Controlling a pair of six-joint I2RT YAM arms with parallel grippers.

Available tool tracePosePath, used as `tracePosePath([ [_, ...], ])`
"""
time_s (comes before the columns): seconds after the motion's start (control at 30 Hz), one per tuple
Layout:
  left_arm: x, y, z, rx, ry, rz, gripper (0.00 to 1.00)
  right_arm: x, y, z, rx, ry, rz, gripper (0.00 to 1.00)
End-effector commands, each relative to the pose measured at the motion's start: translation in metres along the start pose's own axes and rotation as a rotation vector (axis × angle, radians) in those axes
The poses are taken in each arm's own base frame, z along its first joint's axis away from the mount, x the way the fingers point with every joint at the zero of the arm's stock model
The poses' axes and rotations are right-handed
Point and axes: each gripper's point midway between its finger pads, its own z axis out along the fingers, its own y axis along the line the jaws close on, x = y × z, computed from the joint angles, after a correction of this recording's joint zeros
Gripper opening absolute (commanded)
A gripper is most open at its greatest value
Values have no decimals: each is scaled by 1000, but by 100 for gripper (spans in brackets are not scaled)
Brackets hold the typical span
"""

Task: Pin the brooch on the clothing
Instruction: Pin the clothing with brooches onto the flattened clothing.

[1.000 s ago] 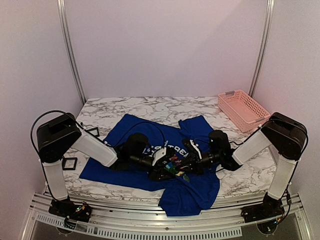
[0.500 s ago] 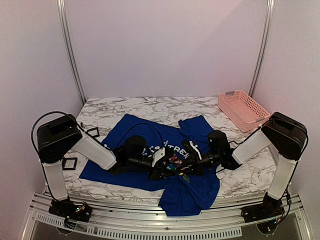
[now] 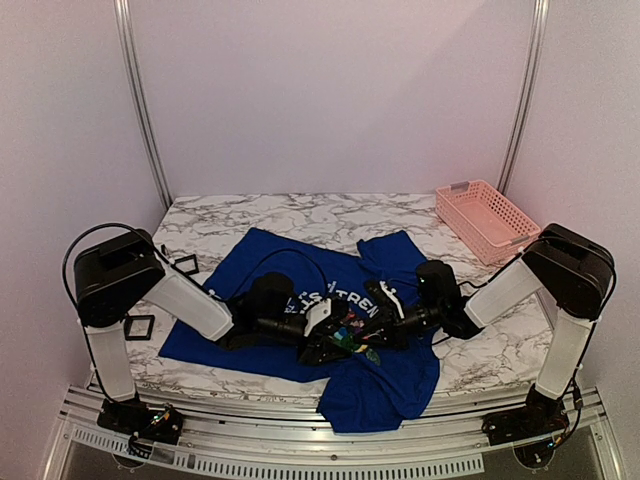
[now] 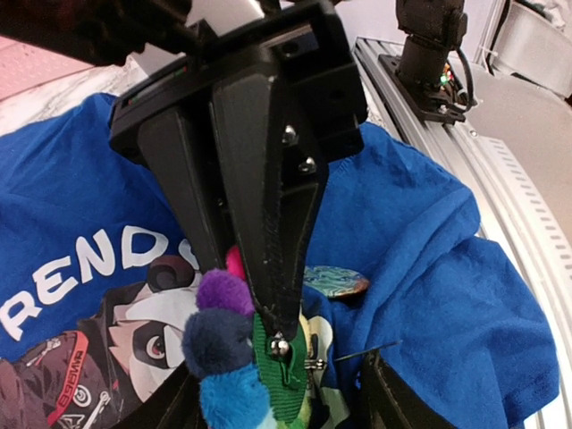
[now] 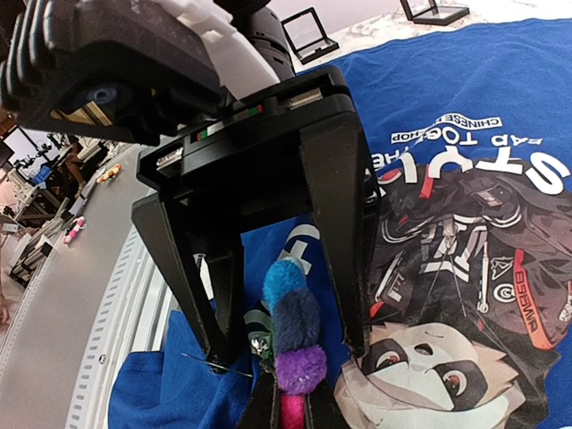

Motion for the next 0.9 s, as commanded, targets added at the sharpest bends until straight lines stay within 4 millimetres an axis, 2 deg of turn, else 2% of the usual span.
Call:
tracePosePath([
  [0.0,0,0,7,-6,3,-9,58,4,-4,1,1,17,46,0],
  [0.53,5,14,16,-56,0,-72,59,16,-10,5,-13,49,224,0],
  [0.87,4,16,15,-42,-16,-79,50,17,-12,-2,-13,29,240,0],
])
